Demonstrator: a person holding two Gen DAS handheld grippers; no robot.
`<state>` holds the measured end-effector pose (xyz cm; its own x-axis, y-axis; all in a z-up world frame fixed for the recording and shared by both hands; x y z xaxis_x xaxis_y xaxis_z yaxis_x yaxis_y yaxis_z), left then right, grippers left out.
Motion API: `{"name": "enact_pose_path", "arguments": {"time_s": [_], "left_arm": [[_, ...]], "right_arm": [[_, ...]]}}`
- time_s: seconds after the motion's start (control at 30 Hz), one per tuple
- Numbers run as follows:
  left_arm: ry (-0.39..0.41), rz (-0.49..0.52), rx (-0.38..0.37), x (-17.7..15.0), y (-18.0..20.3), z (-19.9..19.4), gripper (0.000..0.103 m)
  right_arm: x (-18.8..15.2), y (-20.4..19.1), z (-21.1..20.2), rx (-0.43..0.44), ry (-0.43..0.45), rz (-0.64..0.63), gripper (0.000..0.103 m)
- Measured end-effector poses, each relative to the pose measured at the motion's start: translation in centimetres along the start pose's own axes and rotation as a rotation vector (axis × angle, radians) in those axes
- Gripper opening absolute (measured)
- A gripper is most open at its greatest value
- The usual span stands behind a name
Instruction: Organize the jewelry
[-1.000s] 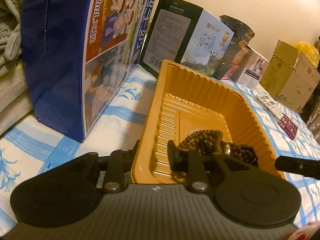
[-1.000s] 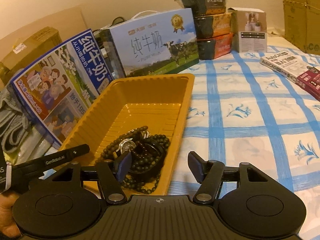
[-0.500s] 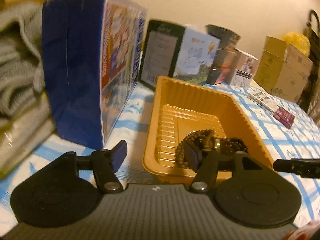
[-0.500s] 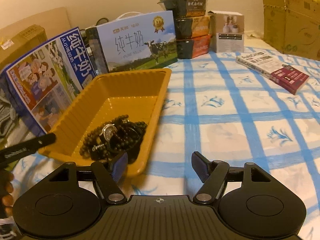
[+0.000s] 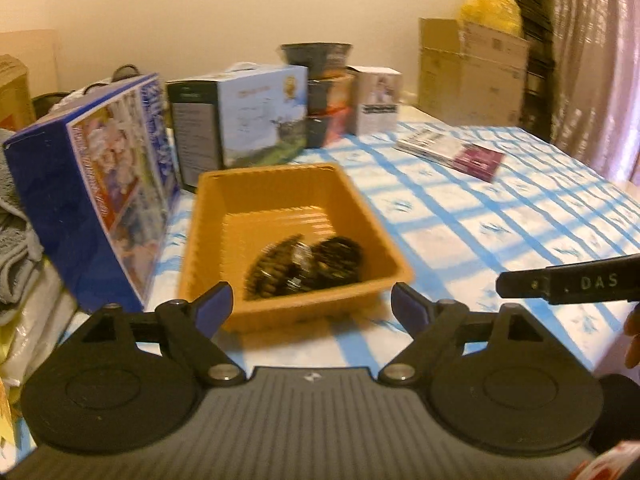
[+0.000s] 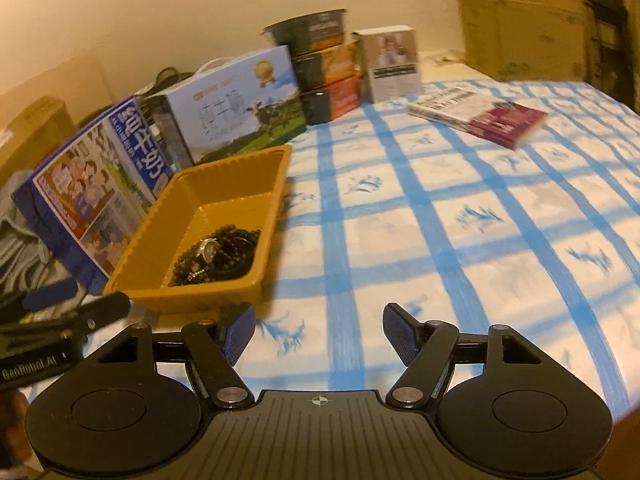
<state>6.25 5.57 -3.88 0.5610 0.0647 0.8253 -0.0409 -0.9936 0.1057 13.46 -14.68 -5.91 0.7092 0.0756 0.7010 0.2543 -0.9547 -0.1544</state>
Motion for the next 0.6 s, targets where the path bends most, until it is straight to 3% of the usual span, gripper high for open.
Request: {"name": "enact_pose_path", "arguments": {"time_s": [0.33, 0.6], "left_arm": [[0.015, 0.092, 0.037, -1.6, 4.9, -3.5, 0.093], [-0.030, 0.026, -0.036, -1.1, 5.7, -5.7, 0.093]], "right_arm": [[-2.7, 2.2, -5.2, -0.098, 0.016, 0.036, 0.071], [-3.6, 2.2, -8.4, -0.080, 0.034, 0.026, 0.071]]}}
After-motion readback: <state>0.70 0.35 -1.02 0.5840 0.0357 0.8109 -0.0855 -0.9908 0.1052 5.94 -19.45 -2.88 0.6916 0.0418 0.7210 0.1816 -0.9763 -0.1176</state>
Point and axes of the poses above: each gripper's, at about its wrist camera, not at the fingertips, and z roughly the way its jaws point, y to its right, x to its top, the point moved 3 cm from there along z, roughly the way its jaws point, and after that the axes turned 11 degrees about -x, right-handed, at the moved point
